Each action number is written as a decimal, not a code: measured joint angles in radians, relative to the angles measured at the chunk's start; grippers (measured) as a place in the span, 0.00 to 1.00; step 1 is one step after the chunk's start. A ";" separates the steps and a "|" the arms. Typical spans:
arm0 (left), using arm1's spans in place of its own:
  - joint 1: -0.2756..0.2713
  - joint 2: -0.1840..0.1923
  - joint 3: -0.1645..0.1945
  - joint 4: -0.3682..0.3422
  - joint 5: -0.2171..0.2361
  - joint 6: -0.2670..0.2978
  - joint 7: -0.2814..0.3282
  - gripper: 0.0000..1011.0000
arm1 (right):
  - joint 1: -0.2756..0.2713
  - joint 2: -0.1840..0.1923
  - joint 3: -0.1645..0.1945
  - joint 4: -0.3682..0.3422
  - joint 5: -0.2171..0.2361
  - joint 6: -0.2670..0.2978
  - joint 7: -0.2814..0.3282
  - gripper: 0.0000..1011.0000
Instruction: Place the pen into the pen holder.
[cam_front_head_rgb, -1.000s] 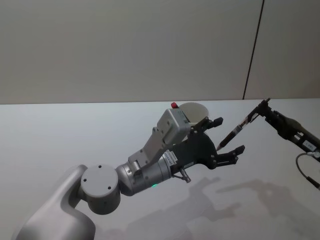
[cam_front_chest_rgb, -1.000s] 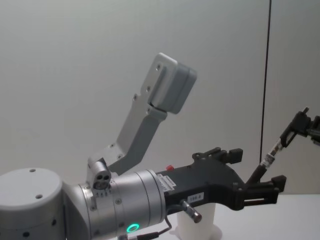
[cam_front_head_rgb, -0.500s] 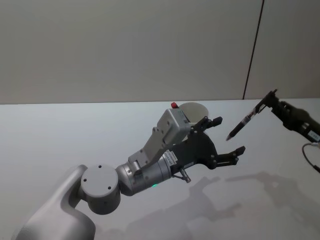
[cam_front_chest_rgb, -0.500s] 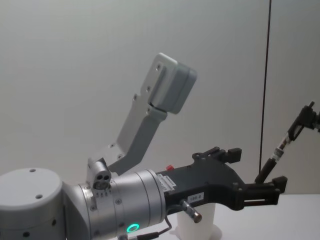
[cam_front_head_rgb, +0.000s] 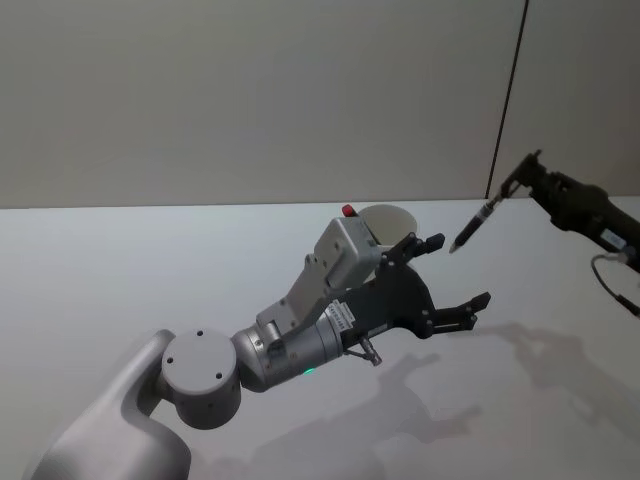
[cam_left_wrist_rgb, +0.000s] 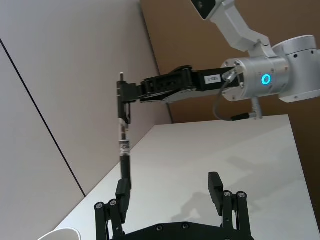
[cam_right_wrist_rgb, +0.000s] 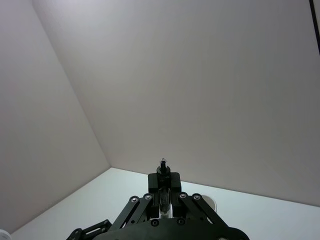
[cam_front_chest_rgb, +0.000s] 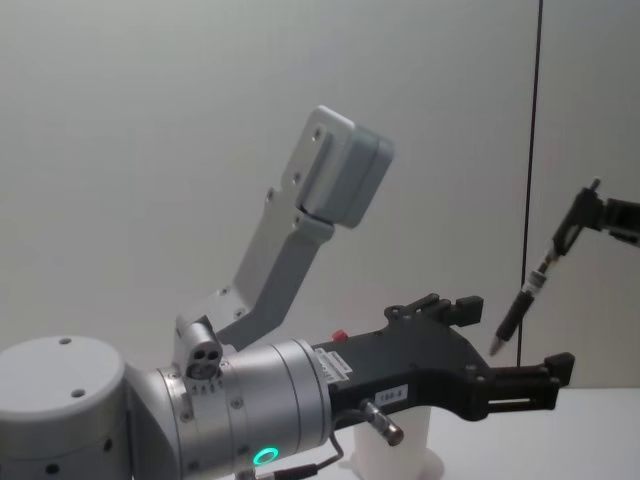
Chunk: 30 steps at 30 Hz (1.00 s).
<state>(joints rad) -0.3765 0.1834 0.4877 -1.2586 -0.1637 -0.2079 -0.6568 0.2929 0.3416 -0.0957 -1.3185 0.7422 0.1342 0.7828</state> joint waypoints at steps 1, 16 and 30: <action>0.000 0.000 0.000 0.000 0.000 0.000 0.000 0.99 | 0.007 -0.002 -0.002 0.005 -0.005 -0.002 0.001 0.12; 0.000 0.000 0.000 0.000 0.000 0.000 0.000 0.99 | 0.160 -0.052 -0.059 0.146 -0.119 -0.045 0.030 0.12; 0.000 0.000 0.000 0.000 0.000 0.000 0.000 0.99 | 0.287 -0.098 -0.103 0.324 -0.195 -0.095 0.050 0.12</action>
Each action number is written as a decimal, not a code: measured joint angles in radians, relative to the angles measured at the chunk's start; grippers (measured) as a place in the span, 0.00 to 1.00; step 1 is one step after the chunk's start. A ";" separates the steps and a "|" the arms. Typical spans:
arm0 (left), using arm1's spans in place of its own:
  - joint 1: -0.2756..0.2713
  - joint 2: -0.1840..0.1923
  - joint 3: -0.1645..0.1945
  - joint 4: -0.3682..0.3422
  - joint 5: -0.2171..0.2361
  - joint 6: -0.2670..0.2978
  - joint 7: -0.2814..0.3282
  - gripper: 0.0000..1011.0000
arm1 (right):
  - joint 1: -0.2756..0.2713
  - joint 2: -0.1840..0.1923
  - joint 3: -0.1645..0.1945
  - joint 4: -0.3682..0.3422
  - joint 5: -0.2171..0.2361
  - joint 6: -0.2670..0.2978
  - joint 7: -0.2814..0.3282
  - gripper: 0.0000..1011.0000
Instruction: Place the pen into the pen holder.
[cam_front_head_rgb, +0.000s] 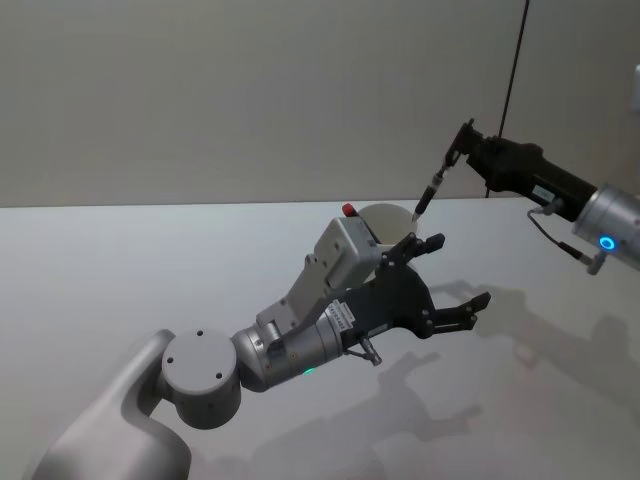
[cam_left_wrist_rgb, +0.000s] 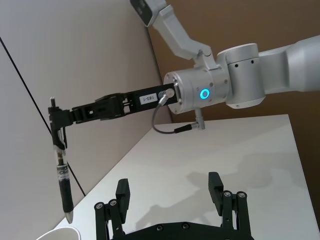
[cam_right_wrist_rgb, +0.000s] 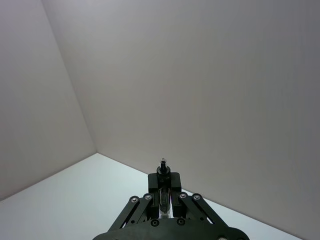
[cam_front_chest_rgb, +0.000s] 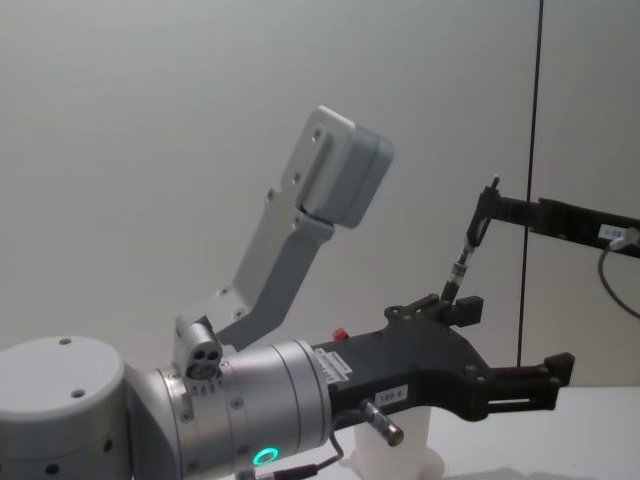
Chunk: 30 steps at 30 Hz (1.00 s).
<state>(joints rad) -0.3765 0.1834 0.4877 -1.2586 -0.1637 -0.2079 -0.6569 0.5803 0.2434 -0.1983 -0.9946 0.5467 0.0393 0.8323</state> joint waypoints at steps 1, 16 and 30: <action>0.000 0.000 0.000 0.000 0.000 0.000 0.000 0.99 | 0.014 -0.005 -0.005 0.022 -0.005 -0.005 0.001 0.12; 0.000 0.000 0.000 0.000 0.000 0.000 0.000 0.99 | 0.117 -0.051 -0.044 0.204 -0.029 -0.058 0.011 0.12; 0.000 0.000 0.000 0.000 0.000 0.000 0.000 0.99 | 0.188 -0.094 -0.086 0.343 -0.042 -0.109 -0.002 0.12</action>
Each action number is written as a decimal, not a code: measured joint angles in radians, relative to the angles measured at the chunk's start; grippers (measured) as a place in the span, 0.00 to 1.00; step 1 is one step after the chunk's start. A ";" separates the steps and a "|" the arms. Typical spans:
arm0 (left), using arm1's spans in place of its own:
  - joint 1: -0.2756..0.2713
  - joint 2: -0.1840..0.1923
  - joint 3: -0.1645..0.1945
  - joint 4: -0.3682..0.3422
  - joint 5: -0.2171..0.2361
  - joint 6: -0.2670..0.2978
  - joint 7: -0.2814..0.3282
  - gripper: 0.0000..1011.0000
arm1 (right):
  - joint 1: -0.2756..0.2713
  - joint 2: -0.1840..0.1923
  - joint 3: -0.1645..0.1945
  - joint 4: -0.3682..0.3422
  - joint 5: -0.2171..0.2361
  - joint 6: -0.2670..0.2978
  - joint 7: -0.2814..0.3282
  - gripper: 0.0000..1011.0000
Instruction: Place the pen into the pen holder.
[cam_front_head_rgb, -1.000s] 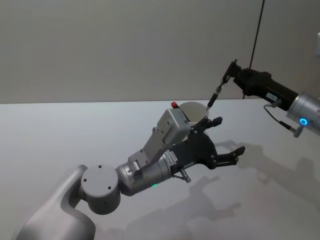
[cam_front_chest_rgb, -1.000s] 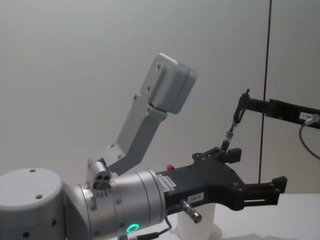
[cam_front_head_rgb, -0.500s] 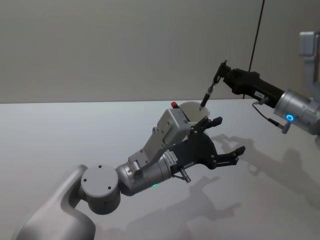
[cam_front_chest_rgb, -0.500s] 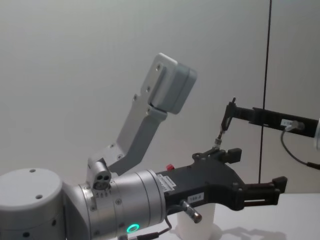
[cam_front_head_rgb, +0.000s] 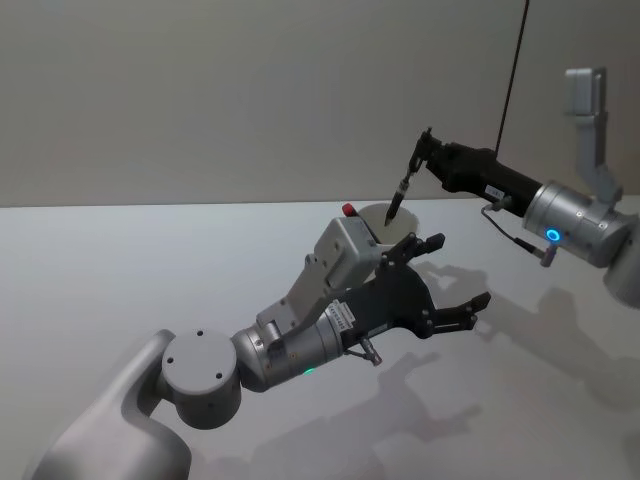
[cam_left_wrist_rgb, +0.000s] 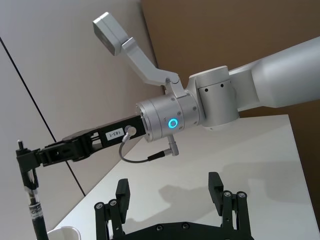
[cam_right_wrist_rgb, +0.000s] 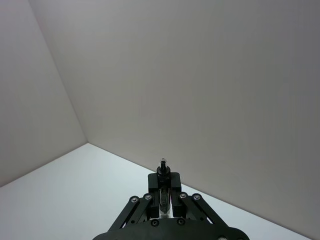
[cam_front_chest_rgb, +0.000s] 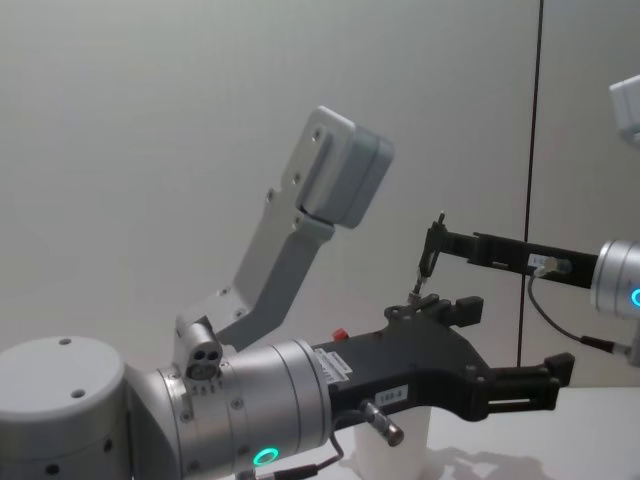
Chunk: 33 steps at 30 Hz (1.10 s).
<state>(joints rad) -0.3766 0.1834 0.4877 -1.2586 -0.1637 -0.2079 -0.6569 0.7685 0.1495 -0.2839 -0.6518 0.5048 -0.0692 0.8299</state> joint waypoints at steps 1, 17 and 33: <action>0.000 0.000 0.000 0.000 0.000 0.000 0.000 0.99 | 0.006 -0.004 -0.004 0.012 -0.002 -0.006 -0.003 0.12; 0.000 0.000 0.000 0.000 0.000 0.000 0.000 0.99 | 0.039 -0.025 -0.031 0.076 -0.020 -0.041 -0.018 0.53; 0.000 0.000 0.000 0.000 0.000 0.000 0.000 0.99 | 0.040 -0.027 -0.036 0.078 -0.027 -0.044 -0.023 0.99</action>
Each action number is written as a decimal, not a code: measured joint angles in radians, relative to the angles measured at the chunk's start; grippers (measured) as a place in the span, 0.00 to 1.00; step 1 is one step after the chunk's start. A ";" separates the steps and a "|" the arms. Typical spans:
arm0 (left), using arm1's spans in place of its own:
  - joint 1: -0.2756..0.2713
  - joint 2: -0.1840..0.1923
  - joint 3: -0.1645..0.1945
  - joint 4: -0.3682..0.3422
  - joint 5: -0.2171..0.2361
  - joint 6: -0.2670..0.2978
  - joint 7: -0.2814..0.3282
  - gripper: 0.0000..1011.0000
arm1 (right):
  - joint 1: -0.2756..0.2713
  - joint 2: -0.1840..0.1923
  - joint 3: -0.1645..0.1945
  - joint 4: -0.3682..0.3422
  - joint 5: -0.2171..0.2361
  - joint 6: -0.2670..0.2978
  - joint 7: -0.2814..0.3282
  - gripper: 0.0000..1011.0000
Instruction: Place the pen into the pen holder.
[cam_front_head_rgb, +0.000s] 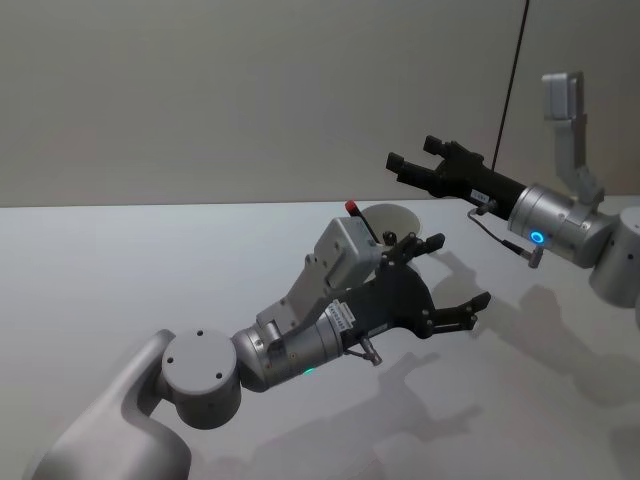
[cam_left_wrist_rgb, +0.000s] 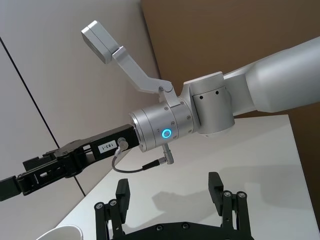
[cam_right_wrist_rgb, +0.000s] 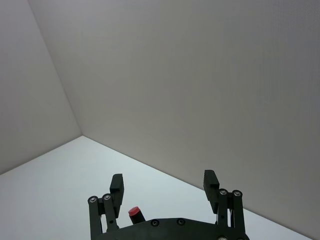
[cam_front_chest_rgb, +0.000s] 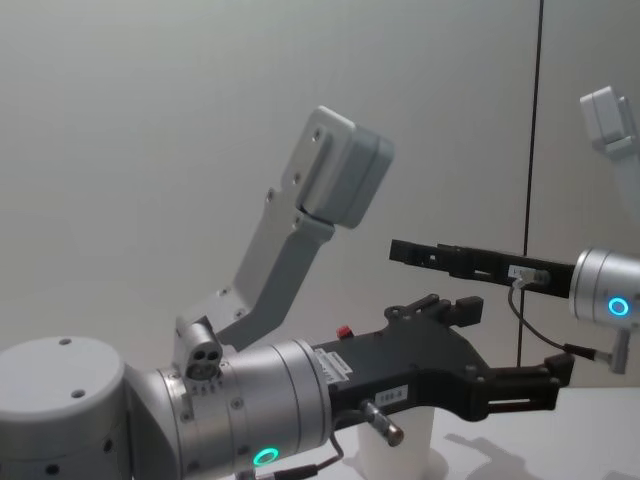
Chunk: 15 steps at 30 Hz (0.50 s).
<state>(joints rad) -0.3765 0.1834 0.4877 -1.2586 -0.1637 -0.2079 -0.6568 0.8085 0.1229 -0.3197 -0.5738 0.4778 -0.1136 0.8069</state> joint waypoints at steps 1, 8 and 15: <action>0.000 0.000 0.000 0.000 0.000 0.000 0.000 0.99 | 0.000 0.000 0.000 0.000 0.000 0.000 0.000 0.99; 0.000 0.000 0.000 0.000 0.000 0.000 0.000 0.99 | 0.001 0.000 -0.001 0.001 -0.001 -0.001 -0.001 0.99; 0.000 0.000 0.000 0.000 0.000 0.000 0.000 0.99 | 0.001 0.000 -0.001 0.001 -0.002 -0.001 -0.002 0.99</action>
